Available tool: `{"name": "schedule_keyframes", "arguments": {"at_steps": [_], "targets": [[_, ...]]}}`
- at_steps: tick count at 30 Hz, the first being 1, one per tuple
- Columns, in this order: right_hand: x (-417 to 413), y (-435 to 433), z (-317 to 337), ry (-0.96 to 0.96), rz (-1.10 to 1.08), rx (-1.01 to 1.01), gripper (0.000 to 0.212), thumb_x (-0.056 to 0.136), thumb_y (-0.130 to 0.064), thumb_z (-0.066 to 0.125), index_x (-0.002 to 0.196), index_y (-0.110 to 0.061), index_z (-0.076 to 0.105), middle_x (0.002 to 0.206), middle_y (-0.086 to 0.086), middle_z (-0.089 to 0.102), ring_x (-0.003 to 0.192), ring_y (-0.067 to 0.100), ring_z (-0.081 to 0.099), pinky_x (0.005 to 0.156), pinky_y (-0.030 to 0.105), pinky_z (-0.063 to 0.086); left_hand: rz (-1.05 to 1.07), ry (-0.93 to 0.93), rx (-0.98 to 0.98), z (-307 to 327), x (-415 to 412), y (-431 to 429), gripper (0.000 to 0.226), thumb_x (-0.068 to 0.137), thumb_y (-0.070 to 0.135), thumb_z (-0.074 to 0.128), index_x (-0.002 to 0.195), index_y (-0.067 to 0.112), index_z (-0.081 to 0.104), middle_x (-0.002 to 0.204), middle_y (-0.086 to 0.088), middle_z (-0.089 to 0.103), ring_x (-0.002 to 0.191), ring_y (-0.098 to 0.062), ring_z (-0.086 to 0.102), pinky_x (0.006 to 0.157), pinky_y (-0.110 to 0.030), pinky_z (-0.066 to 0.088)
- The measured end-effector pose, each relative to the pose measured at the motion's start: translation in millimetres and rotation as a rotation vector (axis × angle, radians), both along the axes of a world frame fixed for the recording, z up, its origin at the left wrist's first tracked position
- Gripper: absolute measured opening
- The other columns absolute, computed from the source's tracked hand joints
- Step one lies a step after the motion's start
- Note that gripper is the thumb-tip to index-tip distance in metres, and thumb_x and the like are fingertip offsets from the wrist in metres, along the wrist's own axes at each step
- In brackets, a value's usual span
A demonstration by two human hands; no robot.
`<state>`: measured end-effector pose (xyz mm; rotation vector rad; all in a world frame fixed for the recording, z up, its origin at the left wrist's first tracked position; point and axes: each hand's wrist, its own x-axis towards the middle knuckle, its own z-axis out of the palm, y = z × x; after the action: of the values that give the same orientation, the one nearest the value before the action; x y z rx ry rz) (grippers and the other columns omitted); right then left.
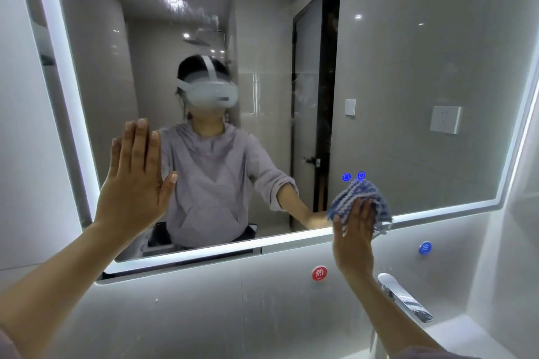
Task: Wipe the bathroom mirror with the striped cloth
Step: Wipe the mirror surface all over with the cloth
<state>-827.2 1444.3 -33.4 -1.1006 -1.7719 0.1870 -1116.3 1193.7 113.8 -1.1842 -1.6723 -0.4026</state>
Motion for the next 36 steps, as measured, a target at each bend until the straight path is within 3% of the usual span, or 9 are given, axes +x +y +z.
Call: {"name": "schedule_keyframes", "arguments": {"at_steps": [4, 9, 14, 19, 24, 27, 29, 31, 36], "targets": [[-8, 2, 1, 0.049, -0.043, -0.049, 0.064, 0.100, -0.019, 0.041, 0.148, 0.001, 0.004, 0.157, 0.024, -0.001, 0.146, 0.039, 0.001, 0.118, 0.041, -0.003, 0.017, -0.001, -0.007, 0, 1, 0, 0.073, 0.096, 0.044, 0.018, 0.146, -0.008, 0.008, 0.155, -0.028, 0.003, 0.145, -0.041, 0.001, 0.118, -0.053, 0.008], [-41, -33, 7, 0.126, 0.022, 0.099, 0.061, 0.098, -0.017, 0.044, 0.146, 0.001, 0.011, 0.154, 0.027, 0.010, 0.144, 0.043, 0.009, 0.118, 0.051, 0.008, 0.011, -0.005, 0.004, 0, 2, 0, 0.072, 0.096, 0.043, 0.016, 0.145, -0.009, 0.009, 0.155, -0.029, 0.005, 0.145, -0.041, 0.003, 0.118, -0.053, 0.008], [-83, -79, 8, -0.009, 0.237, 0.307, 0.063, 0.094, -0.025, 0.049, 0.148, -0.010, 0.019, 0.155, 0.011, 0.015, 0.146, 0.021, 0.006, 0.118, 0.046, 0.008, 0.024, -0.006, -0.003, 1, 3, -1, 0.073, 0.096, 0.044, 0.018, 0.145, -0.008, 0.009, 0.155, -0.028, 0.004, 0.145, -0.041, 0.002, 0.118, -0.053, 0.008], [-95, -92, 13, -0.249, 0.340, 0.506, 0.054, 0.100, -0.034, 0.038, 0.150, -0.020, 0.024, 0.157, 0.003, 0.023, 0.144, 0.024, 0.024, 0.112, 0.049, 0.032, 0.027, -0.013, -0.003, 1, 5, -1, 0.073, 0.095, 0.044, 0.019, 0.145, -0.009, 0.010, 0.155, -0.028, 0.004, 0.145, -0.040, 0.003, 0.118, -0.053, 0.009], [-68, -67, 12, -0.225, 0.284, 0.475, 0.052, 0.096, -0.032, 0.040, 0.145, -0.015, 0.035, 0.151, 0.007, 0.033, 0.136, 0.025, 0.039, 0.102, 0.045, 0.044, 0.039, -0.024, -0.019, 2, 6, -3, 0.074, 0.095, 0.044, 0.020, 0.145, -0.009, 0.010, 0.155, -0.028, 0.003, 0.145, -0.040, 0.001, 0.118, -0.054, 0.010], [-45, -43, 8, -0.149, 0.183, 0.421, 0.050, 0.095, -0.026, 0.046, 0.141, -0.007, 0.040, 0.149, 0.012, 0.030, 0.138, 0.029, 0.033, 0.096, 0.050, 0.048, 0.039, -0.028, -0.012, 2, 7, -3, 0.073, 0.095, 0.044, 0.019, 0.145, -0.009, 0.010, 0.155, -0.028, 0.004, 0.145, -0.040, 0.002, 0.118, -0.054, 0.010], [-33, -31, 10, -0.062, 0.127, 0.313, 0.059, 0.096, -0.023, 0.053, 0.147, -0.013, 0.026, 0.154, 0.008, 0.016, 0.142, 0.027, 0.016, 0.104, 0.054, 0.040, 0.040, -0.020, -0.012, 1, 6, -3, 0.073, 0.096, 0.044, 0.018, 0.145, -0.009, 0.011, 0.155, -0.028, 0.004, 0.145, -0.040, 0.003, 0.118, -0.053, 0.010], [-32, -28, 14, -0.027, 0.101, 0.260, 0.059, 0.098, -0.028, 0.044, 0.148, -0.017, 0.015, 0.157, 0.006, 0.009, 0.145, 0.024, 0.004, 0.113, 0.053, 0.025, 0.042, -0.019, -0.007, 1, 5, -2, 0.073, 0.096, 0.044, 0.019, 0.145, -0.009, 0.010, 0.155, -0.027, 0.004, 0.145, -0.040, 0.002, 0.119, -0.052, 0.009], [-62, -55, 26, 0.096, 0.052, 0.204, 0.056, 0.096, -0.028, 0.028, 0.146, -0.002, 0.023, 0.154, 0.016, 0.015, 0.141, 0.038, 0.020, 0.113, 0.056, 0.023, 0.046, -0.010, 0.000, 0, 1, 0, 0.072, 0.096, 0.044, 0.019, 0.146, -0.006, 0.008, 0.156, -0.025, 0.002, 0.146, -0.038, 0.001, 0.119, -0.052, 0.009]]}}
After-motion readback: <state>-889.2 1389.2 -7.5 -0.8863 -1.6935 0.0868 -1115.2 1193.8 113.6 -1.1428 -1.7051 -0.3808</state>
